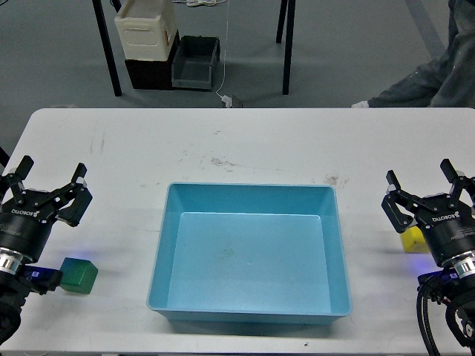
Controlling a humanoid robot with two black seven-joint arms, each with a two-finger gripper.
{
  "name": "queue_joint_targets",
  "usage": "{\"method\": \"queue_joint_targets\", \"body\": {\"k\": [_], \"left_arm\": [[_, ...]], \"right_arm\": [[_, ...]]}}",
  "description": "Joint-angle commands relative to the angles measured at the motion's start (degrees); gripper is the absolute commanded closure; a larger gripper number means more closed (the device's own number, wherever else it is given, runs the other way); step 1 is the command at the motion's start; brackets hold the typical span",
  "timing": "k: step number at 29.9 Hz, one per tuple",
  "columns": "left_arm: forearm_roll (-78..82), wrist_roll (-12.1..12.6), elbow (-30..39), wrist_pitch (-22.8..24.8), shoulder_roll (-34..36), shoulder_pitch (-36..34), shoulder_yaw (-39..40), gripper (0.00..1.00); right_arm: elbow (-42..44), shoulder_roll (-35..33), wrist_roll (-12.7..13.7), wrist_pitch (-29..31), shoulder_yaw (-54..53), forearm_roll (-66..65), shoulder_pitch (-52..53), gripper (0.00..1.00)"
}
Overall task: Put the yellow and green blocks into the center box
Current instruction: 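Move the right gripper out of view toward the yellow cube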
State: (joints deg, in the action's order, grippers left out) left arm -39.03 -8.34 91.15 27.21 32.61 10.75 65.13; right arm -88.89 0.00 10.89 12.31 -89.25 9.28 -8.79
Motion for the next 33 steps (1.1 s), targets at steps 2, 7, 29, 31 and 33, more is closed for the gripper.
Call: {"method": "queue_joint_targets", "body": {"k": [2,7,29,31,33], "left_arm": [[0.2,-0.9,-0.1,0.1,0.2,0.0,-0.4,0.00],[0.1,-2.7,-0.2,0.0,0.2,0.1,-0.3,0.00],[-0.3,-2.9,-0.7,-0.5,-0.5,-0.1,0.5,0.00],[-0.3,-3.0,-0.9,-0.5,-0.6,-0.2,0.5,0.00],[-0.4,-3.6,-1.5,-0.4,-0.8,-0.2,0.4,0.00]], "right_arm": [[0.0,0.0,-0.1,0.0,-0.2,0.0,0.0,0.00],[0.0,0.0,-0.1,0.2,-3.2,0.1,-0.2,0.00],[7.1,-48.7,-0.3,4.1,15.5,-41.6,31.5,0.00],[6.0,-54.9,-0.3,5.3,24.2,-44.2,36.2,0.00],[4.2,-59.4,-0.6,6.6,30.9,-47.8,40.1,0.00]]}}
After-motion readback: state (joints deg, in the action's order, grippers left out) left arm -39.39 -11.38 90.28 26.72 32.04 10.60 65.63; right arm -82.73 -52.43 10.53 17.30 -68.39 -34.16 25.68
